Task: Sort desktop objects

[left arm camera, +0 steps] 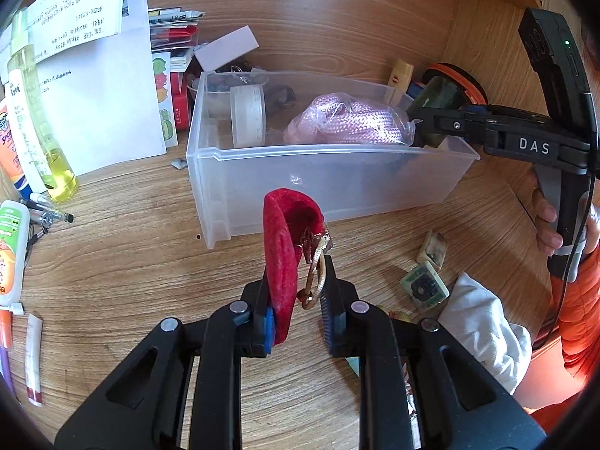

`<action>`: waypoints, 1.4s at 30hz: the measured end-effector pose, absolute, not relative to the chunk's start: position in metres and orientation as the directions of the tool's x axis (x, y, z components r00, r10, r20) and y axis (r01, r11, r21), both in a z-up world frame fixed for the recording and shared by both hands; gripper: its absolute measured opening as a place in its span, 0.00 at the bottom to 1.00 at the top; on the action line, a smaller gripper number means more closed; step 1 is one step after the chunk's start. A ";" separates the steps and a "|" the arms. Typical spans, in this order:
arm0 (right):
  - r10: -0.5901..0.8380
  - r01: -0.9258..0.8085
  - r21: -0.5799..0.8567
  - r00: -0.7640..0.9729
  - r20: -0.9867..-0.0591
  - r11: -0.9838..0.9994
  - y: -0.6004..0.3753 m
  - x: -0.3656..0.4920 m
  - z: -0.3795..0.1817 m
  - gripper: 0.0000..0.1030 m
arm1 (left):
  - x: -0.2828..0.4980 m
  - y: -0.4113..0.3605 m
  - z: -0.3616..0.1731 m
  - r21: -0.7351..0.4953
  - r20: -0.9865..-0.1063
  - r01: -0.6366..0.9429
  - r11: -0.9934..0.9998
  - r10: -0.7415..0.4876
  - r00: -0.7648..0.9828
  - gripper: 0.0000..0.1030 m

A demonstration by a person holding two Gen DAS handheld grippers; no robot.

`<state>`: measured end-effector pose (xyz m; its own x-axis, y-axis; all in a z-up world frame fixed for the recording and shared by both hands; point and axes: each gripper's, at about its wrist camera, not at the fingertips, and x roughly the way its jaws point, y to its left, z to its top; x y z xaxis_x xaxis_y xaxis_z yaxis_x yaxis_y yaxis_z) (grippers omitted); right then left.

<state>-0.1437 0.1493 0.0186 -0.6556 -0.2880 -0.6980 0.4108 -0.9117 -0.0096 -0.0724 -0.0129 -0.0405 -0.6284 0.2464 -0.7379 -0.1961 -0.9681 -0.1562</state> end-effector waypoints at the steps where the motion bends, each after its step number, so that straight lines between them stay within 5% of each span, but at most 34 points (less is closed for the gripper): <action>1: -0.288 0.419 -0.015 -0.650 -0.704 -0.908 0.148 -0.144 0.019 0.60 | -0.072 -0.013 -0.041 -0.157 -0.738 -0.195 -0.968 0.246 -0.628 0.19; 21: -0.466 0.680 -0.036 -0.539 -0.702 -0.732 0.071 -0.118 0.046 0.57 | -0.066 -0.025 -0.039 -0.150 -0.749 -0.181 -0.972 0.232 -0.621 0.19; 26: -0.463 0.751 -0.054 -0.460 -0.758 -0.658 0.034 -0.118 0.028 0.33 | -0.063 -0.031 -0.043 -0.158 -0.757 -0.174 -0.972 0.232 -0.611 0.19; 34: -0.395 0.775 -0.118 -0.440 -0.806 -0.621 0.002 -0.134 0.004 0.21 | -0.061 -0.036 -0.047 -0.171 -0.759 -0.166 -0.971 0.237 -0.606 0.19; 42: -0.395 0.771 -0.119 -0.445 -0.804 -0.625 0.001 -0.134 0.006 0.20 | -0.059 -0.038 -0.043 -0.169 -0.749 -0.159 -0.973 0.231 -0.620 0.19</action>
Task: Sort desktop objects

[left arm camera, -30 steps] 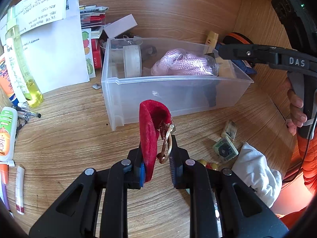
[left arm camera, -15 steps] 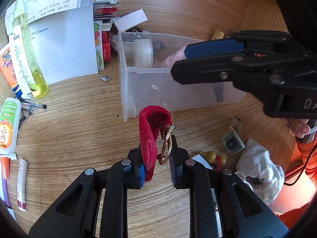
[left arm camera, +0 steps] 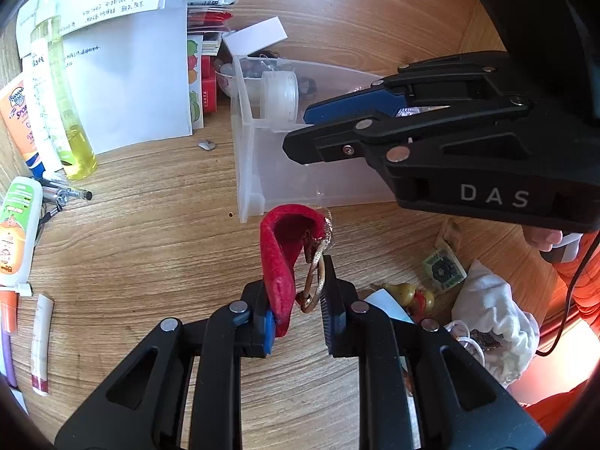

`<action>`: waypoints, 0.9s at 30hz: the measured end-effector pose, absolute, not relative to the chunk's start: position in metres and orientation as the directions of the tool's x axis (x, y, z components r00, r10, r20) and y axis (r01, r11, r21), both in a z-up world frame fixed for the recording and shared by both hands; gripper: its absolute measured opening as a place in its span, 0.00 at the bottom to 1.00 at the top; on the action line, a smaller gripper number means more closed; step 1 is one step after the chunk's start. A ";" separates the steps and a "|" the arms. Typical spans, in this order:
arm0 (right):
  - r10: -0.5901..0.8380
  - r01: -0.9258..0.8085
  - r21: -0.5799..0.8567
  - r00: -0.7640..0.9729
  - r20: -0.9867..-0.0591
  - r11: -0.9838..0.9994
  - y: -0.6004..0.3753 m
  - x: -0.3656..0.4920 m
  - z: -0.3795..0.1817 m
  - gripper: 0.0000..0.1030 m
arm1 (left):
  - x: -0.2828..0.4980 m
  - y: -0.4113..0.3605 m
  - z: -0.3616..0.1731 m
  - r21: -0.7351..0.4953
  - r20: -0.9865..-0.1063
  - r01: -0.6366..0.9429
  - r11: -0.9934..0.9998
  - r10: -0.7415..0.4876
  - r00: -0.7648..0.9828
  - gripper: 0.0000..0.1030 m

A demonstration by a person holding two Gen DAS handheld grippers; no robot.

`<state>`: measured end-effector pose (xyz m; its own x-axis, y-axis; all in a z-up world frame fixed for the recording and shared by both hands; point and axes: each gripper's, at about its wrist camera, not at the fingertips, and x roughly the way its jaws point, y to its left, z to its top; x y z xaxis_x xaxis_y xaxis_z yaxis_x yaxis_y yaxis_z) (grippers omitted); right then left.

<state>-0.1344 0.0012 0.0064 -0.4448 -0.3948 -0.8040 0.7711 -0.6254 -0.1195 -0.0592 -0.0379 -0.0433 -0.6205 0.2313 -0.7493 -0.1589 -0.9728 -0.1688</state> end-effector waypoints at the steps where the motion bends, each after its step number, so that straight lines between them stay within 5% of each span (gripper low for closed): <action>1: -0.400 0.768 -0.104 -0.438 -0.805 -0.632 0.003 -0.136 0.007 0.20 | -0.058 -0.039 -0.041 -0.165 -0.746 -0.158 -0.974 0.228 -0.626 0.19; 4: -0.403 0.765 -0.099 -0.439 -0.803 -0.637 0.003 -0.136 0.007 0.20 | -0.050 -0.042 -0.031 -0.140 -0.725 -0.138 -0.981 0.196 -0.660 0.12; 16: -0.388 0.763 -0.125 -0.454 -0.802 -0.634 -0.005 -0.131 0.001 0.21 | -0.021 -0.062 0.016 -0.139 -0.629 -0.087 -0.986 0.156 -0.761 0.11; 21: -0.379 0.755 -0.155 -0.483 -0.790 -0.638 -0.002 -0.121 0.006 0.29 | -0.026 -0.059 0.025 -0.143 -0.616 -0.095 -0.985 0.163 -0.770 0.11; 24: -0.382 0.745 -0.163 -0.501 -0.776 -0.647 0.006 -0.113 0.012 0.46 | -0.029 -0.056 0.031 -0.140 -0.605 -0.108 -0.984 0.171 -0.778 0.11; 27: -0.389 0.730 -0.162 -0.522 -0.759 -0.664 0.017 -0.105 0.019 0.49 | -0.030 -0.050 0.038 -0.138 -0.592 -0.120 -0.983 0.179 -0.786 0.11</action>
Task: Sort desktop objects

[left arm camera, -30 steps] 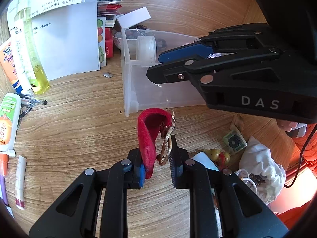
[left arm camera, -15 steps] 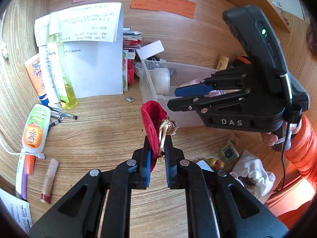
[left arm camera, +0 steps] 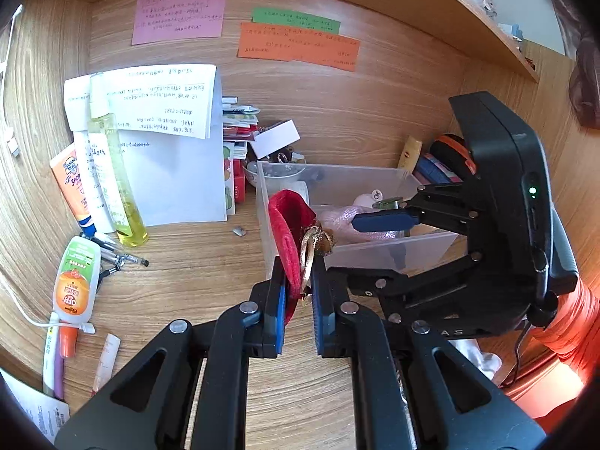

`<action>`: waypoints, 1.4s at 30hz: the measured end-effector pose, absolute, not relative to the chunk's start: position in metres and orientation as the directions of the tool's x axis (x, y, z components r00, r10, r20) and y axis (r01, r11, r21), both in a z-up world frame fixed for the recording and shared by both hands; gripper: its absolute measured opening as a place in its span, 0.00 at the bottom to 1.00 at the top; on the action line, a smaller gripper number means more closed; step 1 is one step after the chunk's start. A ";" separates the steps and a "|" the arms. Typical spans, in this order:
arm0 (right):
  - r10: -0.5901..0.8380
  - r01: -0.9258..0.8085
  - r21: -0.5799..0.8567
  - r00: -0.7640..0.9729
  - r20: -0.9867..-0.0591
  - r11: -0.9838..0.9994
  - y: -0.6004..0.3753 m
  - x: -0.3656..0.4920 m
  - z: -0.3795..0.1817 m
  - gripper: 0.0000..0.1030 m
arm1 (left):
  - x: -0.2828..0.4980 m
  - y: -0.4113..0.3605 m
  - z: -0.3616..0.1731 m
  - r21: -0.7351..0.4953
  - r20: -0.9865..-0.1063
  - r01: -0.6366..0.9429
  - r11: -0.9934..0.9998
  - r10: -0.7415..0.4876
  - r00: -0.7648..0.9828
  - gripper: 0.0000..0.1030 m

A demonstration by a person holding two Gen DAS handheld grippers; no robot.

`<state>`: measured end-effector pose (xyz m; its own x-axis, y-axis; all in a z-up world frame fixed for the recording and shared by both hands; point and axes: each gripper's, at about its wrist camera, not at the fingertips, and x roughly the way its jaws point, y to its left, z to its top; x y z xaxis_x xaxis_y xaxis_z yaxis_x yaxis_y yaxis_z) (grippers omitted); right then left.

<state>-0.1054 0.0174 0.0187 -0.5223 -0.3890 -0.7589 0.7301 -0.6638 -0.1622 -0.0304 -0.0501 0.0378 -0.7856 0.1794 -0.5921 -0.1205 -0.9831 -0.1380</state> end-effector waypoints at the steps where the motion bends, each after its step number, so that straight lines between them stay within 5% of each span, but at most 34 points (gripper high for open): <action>1: -0.394 0.726 -0.158 -0.527 -0.753 -0.670 0.022 -0.104 0.022 0.49 | -0.033 -0.049 0.039 -0.138 -0.590 -0.127 -0.982 0.185 -0.786 0.11; 8: -0.415 0.676 -0.122 -0.573 -0.706 -0.727 0.058 -0.094 0.043 0.64 | -0.047 -0.042 0.052 -0.132 -0.574 -0.150 -0.980 0.199 -0.794 0.11; 17: -0.388 0.595 -0.072 -0.605 -0.695 -0.800 0.110 -0.089 0.040 0.65 | -0.082 -0.041 0.071 -0.135 -0.558 -0.151 -0.979 0.201 -0.805 0.11; 29: -0.352 0.523 0.009 -0.561 -0.749 -0.852 0.148 -0.077 0.004 0.65 | -0.109 -0.024 0.018 -0.101 -0.709 -0.141 -0.985 0.171 -0.685 0.11; 32: -0.354 0.513 0.030 -0.547 -0.759 -0.858 0.151 -0.075 -0.003 0.65 | -0.102 -0.021 0.020 -0.093 -0.714 -0.144 -0.985 0.167 -0.680 0.18; 36: -0.353 0.502 0.047 -0.536 -0.767 -0.863 0.155 -0.070 -0.008 0.65 | -0.082 -0.016 0.032 -0.065 -0.691 -0.160 -0.985 0.160 -0.705 0.46; 42: -0.337 0.489 0.047 -0.527 -0.780 -0.871 0.157 -0.061 -0.014 0.70 | -0.063 -0.002 0.038 0.003 -0.683 -0.179 -0.984 0.129 -0.719 0.63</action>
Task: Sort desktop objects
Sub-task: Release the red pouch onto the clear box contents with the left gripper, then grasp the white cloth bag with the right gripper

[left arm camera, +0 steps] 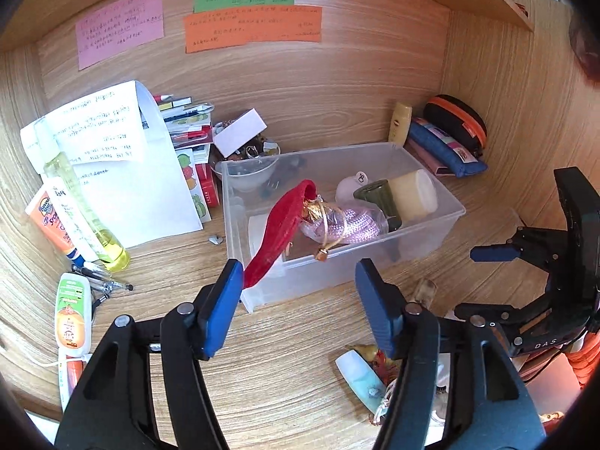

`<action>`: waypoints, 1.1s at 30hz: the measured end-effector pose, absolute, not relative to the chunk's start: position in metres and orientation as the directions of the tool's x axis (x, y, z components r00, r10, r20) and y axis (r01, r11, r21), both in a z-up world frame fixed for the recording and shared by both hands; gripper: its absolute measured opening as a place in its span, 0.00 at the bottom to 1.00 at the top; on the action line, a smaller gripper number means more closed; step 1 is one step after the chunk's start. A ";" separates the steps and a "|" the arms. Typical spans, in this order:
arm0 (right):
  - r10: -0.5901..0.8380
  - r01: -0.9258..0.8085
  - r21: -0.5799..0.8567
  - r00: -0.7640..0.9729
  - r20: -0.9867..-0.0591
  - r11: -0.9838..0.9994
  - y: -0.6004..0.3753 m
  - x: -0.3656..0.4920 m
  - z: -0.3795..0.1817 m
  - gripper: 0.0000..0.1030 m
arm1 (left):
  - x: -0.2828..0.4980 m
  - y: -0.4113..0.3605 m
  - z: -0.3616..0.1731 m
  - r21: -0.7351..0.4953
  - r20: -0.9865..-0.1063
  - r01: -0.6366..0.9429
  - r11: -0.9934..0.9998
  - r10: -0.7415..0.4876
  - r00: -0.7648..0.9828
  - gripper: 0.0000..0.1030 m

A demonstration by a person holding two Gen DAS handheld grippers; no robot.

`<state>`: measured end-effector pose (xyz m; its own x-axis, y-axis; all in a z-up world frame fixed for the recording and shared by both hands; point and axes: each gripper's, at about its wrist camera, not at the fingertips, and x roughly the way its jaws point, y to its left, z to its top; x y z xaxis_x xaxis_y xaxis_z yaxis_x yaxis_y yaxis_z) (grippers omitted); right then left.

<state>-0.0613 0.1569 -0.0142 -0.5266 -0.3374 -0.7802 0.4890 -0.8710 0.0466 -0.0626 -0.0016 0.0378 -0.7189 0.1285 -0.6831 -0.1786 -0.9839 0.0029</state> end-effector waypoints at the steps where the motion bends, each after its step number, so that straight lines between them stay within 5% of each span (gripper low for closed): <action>1: -0.337 0.486 0.047 -0.529 -0.779 -0.873 0.158 -0.059 -0.015 0.71 | -0.062 -0.001 0.038 0.007 -0.684 -0.179 -0.984 0.125 -0.719 0.63; 9: -0.328 0.468 0.057 -0.521 -0.788 -0.882 0.159 -0.052 -0.023 0.71 | -0.041 -0.007 0.036 -0.038 -0.683 -0.178 -0.983 0.155 -0.714 0.70; 19: -0.396 0.458 0.157 -0.491 -0.776 -0.875 0.168 -0.035 -0.014 0.71 | -0.020 0.009 -0.016 -0.064 -0.784 -0.219 -0.974 0.185 -0.592 0.70; 23: -0.422 0.478 0.172 -0.485 -0.766 -0.862 0.164 -0.018 -0.009 0.83 | -0.017 0.014 -0.032 -0.086 -0.805 -0.219 -0.972 0.197 -0.559 0.70; 33: -0.419 0.528 0.146 -0.445 -0.791 -0.837 0.139 0.008 -0.022 0.84 | -0.015 0.032 -0.052 -0.088 -0.823 -0.241 -0.967 0.207 -0.529 0.70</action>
